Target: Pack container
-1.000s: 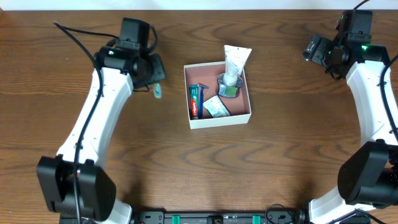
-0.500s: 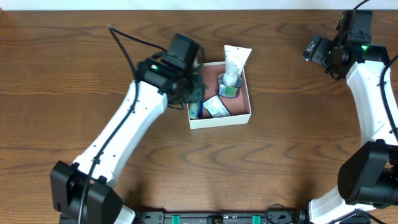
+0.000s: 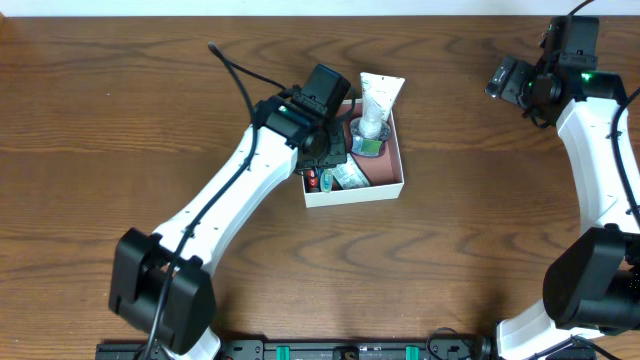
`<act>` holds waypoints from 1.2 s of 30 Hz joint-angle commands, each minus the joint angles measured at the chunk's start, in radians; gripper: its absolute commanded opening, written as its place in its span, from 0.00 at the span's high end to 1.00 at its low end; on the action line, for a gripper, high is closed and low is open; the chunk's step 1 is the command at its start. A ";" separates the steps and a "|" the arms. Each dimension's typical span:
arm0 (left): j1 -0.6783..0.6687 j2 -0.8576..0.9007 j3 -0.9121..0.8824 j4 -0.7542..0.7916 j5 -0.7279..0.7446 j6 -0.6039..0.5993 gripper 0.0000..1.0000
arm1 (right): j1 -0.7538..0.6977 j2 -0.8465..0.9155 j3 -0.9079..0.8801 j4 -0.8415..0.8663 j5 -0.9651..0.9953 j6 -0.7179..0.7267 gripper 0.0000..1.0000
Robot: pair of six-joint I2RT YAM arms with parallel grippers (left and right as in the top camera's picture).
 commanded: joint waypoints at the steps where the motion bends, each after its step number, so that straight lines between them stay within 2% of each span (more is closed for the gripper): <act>1: 0.000 0.012 -0.008 -0.002 -0.015 -0.017 0.67 | 0.005 -0.003 0.008 0.000 0.000 0.013 0.01; 5: 0.000 0.011 -0.008 0.013 -0.030 -0.013 0.52 | 0.005 -0.003 0.008 -0.001 0.000 0.013 0.01; 13: 0.009 0.011 -0.007 0.014 -0.040 -0.013 0.50 | 0.005 -0.003 0.008 0.000 0.000 0.013 0.01; 16: 0.009 0.010 -0.007 0.012 -0.040 -0.013 0.44 | 0.005 -0.003 0.008 0.000 0.000 0.013 0.01; 18: 0.009 0.005 0.000 0.006 -0.040 -0.012 0.44 | 0.005 -0.003 0.008 0.000 0.000 0.013 0.01; 21: 0.014 -0.028 0.027 -0.015 -0.041 0.042 0.43 | 0.005 -0.003 0.008 0.000 0.000 0.013 0.01; 24: 0.034 -0.098 0.070 -0.068 -0.042 0.121 0.35 | 0.005 -0.003 0.008 -0.001 0.000 0.013 0.01; 27: 0.066 -0.195 0.096 -0.104 -0.043 0.142 0.23 | 0.005 -0.003 0.008 0.000 0.000 0.013 0.01; 28: 0.077 -0.235 0.096 -0.104 -0.043 0.142 0.02 | 0.005 -0.003 0.008 0.000 0.000 0.013 0.01; 36: 0.154 -0.486 0.096 -0.153 -0.113 0.274 0.02 | 0.005 -0.003 0.008 0.000 0.000 0.013 0.01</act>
